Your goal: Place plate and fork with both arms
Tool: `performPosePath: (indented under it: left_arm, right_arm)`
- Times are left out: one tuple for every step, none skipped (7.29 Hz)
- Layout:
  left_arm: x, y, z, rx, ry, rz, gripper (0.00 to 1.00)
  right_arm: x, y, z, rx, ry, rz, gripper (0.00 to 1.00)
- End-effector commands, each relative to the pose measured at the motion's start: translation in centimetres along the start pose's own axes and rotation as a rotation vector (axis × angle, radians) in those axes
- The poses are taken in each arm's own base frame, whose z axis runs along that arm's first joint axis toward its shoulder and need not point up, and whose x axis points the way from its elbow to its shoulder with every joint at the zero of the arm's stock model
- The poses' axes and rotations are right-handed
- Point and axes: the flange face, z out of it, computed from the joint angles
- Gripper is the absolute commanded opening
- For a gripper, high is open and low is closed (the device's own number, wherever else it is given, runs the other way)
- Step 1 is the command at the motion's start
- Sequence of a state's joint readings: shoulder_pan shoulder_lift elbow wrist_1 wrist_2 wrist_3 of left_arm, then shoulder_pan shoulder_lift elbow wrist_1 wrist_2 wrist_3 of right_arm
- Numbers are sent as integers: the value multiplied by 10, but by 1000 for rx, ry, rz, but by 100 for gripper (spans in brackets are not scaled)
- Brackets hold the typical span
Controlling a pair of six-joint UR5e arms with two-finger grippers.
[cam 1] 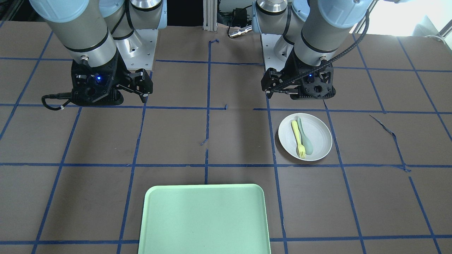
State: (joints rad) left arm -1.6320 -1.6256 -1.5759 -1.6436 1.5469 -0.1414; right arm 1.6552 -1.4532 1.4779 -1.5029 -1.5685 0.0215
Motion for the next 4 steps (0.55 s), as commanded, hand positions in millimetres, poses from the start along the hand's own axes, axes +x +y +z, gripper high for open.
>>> performPosePath:
  left_arm:
    - [0,-1,2,1,-2,-6,100]
    - [0,-1,1,3,-5,-7,100]
    - [-1,-6,9,-13,-7,-9,100]
    - [-1,-12,16,-28,-11,1,100]
  right_arm:
    - [-1,-4,4,-1,-13,0,100]
    - [-2,-3,-1,6,-15,0,100]
    - [-1,-3,-3,14,-13,0,100]
    - [-1,-6,0,8,-9,-2,100]
